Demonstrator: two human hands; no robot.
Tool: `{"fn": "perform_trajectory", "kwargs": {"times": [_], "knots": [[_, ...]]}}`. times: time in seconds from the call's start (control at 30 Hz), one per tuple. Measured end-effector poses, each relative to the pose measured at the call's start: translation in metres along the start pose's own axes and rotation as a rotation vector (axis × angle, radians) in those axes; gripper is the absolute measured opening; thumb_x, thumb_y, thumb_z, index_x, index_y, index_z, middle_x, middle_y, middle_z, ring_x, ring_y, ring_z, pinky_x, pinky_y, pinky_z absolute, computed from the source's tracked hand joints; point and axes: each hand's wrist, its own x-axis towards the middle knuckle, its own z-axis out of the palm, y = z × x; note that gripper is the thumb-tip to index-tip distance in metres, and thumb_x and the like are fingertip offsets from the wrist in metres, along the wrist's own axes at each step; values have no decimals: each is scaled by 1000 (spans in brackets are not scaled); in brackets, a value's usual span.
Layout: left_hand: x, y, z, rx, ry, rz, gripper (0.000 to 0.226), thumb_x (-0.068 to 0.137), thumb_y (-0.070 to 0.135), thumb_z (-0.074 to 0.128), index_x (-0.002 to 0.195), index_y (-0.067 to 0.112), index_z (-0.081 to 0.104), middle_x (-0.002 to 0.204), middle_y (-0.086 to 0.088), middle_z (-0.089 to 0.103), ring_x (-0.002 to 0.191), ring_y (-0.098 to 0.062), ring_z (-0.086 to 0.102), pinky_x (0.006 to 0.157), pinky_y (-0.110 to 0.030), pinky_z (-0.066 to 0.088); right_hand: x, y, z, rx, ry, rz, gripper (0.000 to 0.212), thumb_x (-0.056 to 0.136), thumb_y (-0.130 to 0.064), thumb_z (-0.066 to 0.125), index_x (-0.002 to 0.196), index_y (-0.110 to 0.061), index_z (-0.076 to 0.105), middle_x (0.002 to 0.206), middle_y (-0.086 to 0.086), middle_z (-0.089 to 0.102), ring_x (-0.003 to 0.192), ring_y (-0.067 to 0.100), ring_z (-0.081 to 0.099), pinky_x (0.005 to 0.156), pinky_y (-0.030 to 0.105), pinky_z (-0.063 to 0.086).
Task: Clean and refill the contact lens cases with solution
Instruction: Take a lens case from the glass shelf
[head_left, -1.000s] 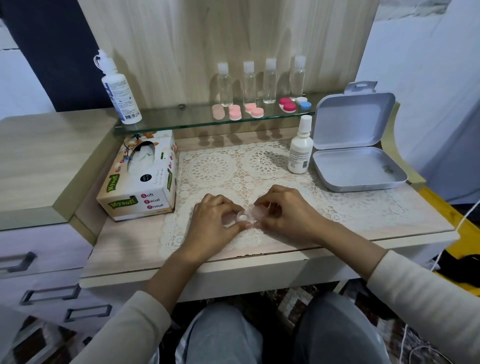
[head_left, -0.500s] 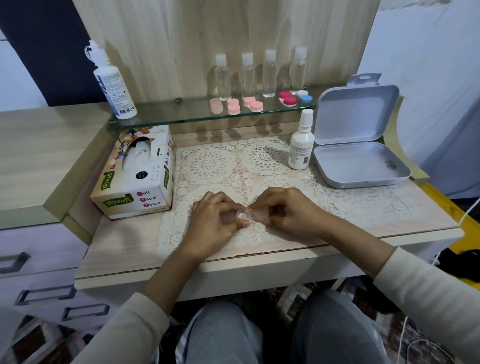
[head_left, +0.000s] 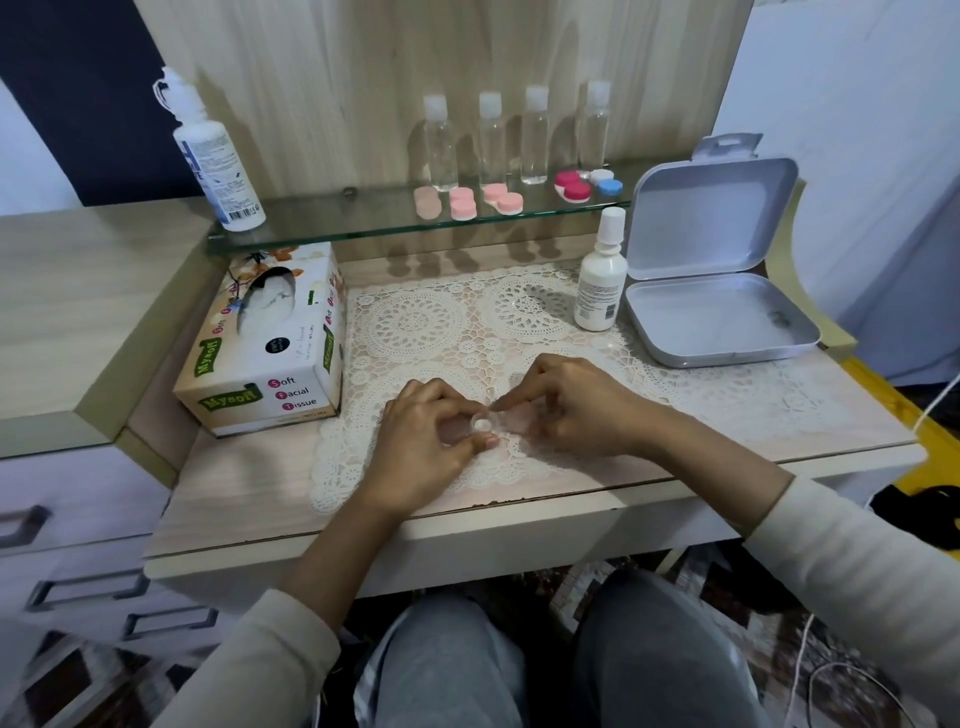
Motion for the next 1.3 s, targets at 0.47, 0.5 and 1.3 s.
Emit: {"fn": "perform_trajectory", "kwargs": {"times": [0.47, 0.5, 1.3], "knots": [[0, 1, 0, 6, -8, -28, 33, 69, 39, 76, 97, 22, 72, 87, 8, 57, 91, -12, 48, 84, -35, 39, -1, -7, -9, 32, -5, -8, 31, 82, -20, 61, 112, -27, 66, 98, -5, 52, 84, 10, 49, 76, 28, 44], [0, 2, 0, 8, -9, -28, 33, 69, 39, 75, 97, 22, 72, 87, 8, 57, 91, -12, 48, 84, -35, 39, -1, -8, -8, 9, 12, -2, 31, 82, -23, 63, 113, -26, 66, 98, -4, 53, 84, 10, 48, 76, 27, 43], [-1, 3, -3, -10, -24, -64, 33, 71, 36, 76, 101, 24, 70, 96, 9, 58, 97, -9, 48, 85, -25, 35, -15, 13, -3, -65, 183, 106, 32, 80, -27, 68, 109, -15, 67, 106, 3, 62, 87, 16, 53, 81, 30, 44]]}}
